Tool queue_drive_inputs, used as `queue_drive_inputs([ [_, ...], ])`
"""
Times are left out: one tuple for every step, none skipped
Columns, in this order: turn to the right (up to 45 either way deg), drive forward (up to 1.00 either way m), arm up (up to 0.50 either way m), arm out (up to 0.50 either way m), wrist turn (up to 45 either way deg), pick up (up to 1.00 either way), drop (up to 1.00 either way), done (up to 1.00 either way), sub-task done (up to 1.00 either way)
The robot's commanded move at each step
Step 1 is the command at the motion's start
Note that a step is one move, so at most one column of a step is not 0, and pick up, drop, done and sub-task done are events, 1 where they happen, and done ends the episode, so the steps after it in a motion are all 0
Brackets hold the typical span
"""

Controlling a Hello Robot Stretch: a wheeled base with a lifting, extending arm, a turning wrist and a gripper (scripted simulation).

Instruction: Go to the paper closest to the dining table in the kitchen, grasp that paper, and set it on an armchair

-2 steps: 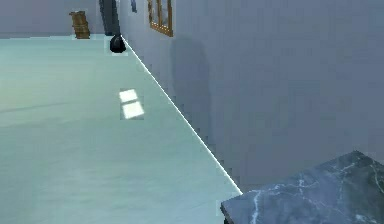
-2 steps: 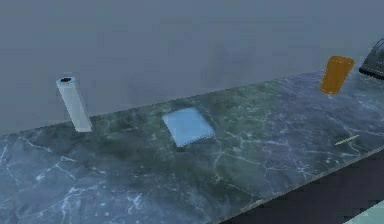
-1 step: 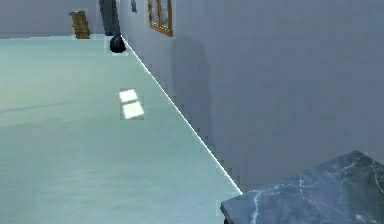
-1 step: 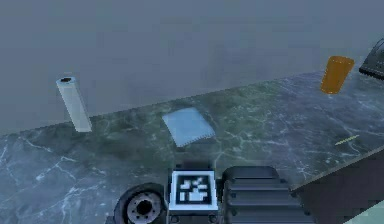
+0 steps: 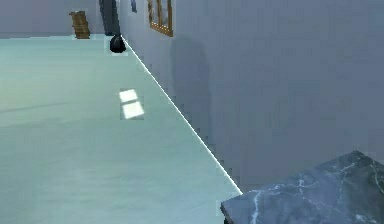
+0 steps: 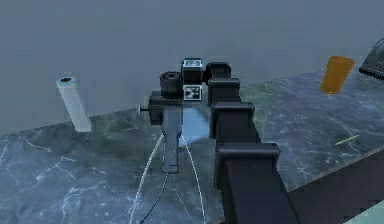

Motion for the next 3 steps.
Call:
queue_drive_inputs([
  [0.0, 0.00, 0.00, 0.00, 45.0, 0.00, 0.00, 0.00, 0.00],
  [0.0, 0.00, 0.00, 0.00, 45.0, 0.00, 0.00, 0.00, 0.00],
  [0.0, 0.00, 0.00, 0.00, 45.0, 0.00, 0.00, 0.00, 0.00],
])
